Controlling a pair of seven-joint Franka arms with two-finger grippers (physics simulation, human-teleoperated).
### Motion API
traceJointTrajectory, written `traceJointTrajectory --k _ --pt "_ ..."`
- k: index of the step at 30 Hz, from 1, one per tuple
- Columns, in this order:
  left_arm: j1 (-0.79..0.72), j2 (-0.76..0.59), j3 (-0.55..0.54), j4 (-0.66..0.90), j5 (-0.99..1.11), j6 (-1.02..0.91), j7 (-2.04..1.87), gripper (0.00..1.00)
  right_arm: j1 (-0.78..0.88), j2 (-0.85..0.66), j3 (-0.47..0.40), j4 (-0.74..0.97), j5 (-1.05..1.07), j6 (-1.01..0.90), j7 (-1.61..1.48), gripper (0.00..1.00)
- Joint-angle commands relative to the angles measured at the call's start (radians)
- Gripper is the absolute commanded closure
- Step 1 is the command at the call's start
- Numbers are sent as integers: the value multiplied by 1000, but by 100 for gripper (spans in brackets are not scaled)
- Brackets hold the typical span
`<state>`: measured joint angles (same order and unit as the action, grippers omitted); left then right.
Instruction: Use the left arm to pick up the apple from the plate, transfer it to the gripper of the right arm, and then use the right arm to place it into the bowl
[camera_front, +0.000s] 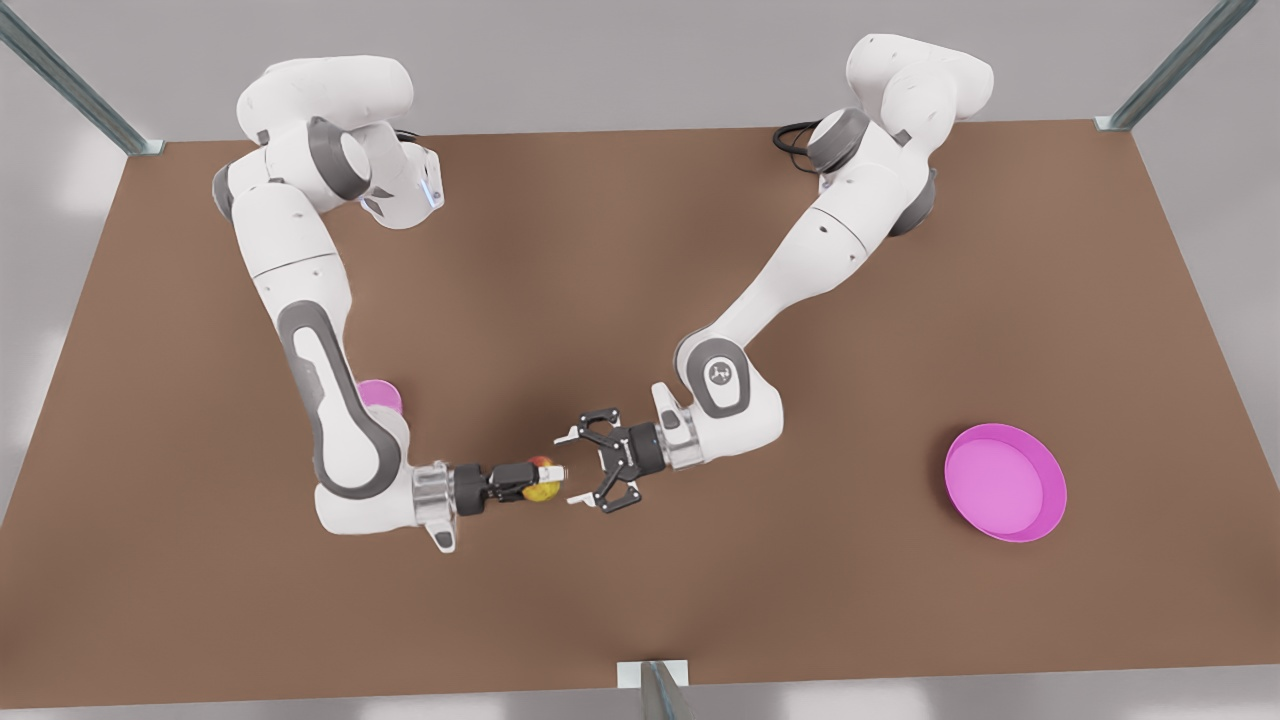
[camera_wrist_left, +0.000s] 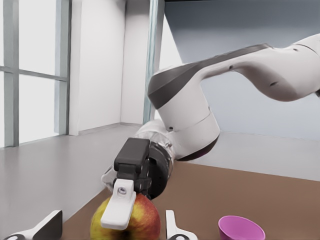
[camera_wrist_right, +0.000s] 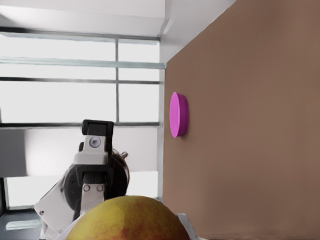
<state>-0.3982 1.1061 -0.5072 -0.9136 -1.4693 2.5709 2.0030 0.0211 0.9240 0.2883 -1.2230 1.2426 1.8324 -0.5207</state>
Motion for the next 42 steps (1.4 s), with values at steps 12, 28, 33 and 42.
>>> traceJointTrajectory --k 12,28,33,42 --pt "516 -650 248 -212 1594 -1092 -2070 0 -277 -379 3 -518 -894 116 -217 40" --pt "455 -822 414 -406 1541 -1031 -2281 0 -346 -499 17 -773 -1152 355 -288 39" --pt "453 -816 414 -407 1543 -1031 -2279 0 -340 -478 17 -771 -1178 384 -286 11" --pt "447 -799 414 -407 1544 -1023 -2279 0 -333 -484 17 -696 -1258 358 -317 0"
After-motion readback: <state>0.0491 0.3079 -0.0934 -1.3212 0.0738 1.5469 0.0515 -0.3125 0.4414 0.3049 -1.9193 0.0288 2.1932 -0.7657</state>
